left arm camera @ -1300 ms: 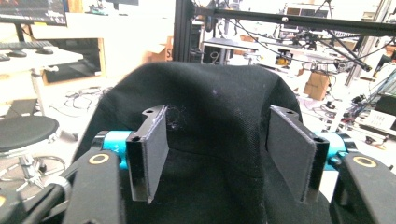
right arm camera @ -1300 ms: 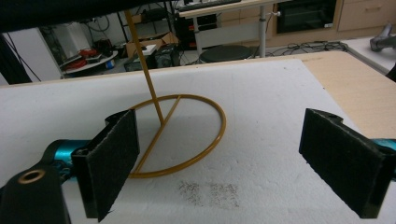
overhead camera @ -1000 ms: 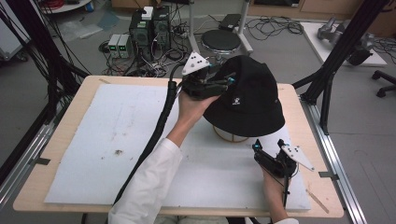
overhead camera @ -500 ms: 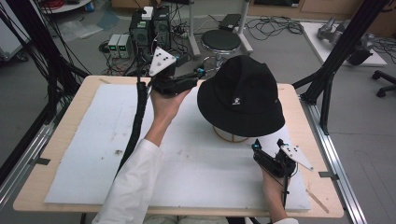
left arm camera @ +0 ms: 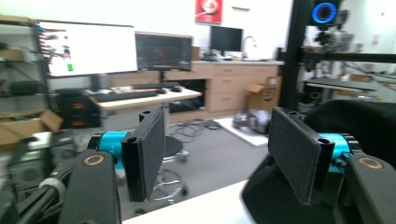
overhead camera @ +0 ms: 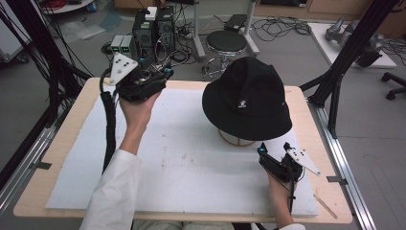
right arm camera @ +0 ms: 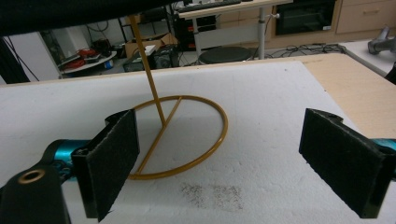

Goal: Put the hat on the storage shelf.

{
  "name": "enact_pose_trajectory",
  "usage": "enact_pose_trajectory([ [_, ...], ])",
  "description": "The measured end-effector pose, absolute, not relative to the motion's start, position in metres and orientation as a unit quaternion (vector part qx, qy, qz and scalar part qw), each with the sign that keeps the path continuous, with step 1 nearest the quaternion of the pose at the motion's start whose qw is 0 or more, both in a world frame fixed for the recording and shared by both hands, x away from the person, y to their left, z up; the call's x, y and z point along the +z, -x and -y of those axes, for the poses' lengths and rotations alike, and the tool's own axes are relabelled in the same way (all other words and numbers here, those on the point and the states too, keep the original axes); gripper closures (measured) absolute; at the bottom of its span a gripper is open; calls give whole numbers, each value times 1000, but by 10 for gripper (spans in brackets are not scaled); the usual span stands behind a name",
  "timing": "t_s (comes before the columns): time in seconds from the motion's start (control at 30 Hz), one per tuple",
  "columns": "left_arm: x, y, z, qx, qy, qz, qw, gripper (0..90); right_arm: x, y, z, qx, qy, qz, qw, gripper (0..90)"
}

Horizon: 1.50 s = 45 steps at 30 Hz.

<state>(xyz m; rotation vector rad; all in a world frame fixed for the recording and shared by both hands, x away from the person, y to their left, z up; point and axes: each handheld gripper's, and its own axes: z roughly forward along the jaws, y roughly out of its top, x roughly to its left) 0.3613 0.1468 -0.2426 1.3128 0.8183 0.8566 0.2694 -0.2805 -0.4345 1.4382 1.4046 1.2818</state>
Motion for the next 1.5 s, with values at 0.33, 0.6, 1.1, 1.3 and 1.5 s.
enact_pose_trajectory([
  [0.33, -255, -341, -204, 397, -530, -400, 634, 353, -433, -267, 279, 508, -555, -541, 375, 113],
  [0.6, -275, -328, -234, 430, -513, -423, 611, 348, -433, -266, 279, 507, -553, -543, 378, 113],
  [1.1, -345, -310, -267, 473, -497, -456, 566, 341, -432, -264, 280, 511, -552, -539, 378, 113],
  [1.3, -363, -304, -273, 485, -489, -457, 563, 317, -433, -264, 281, 511, -556, -536, 378, 113],
  [1.5, -382, -292, -280, 484, -489, -467, 556, 303, -433, -263, 283, 513, -558, -532, 376, 112],
])
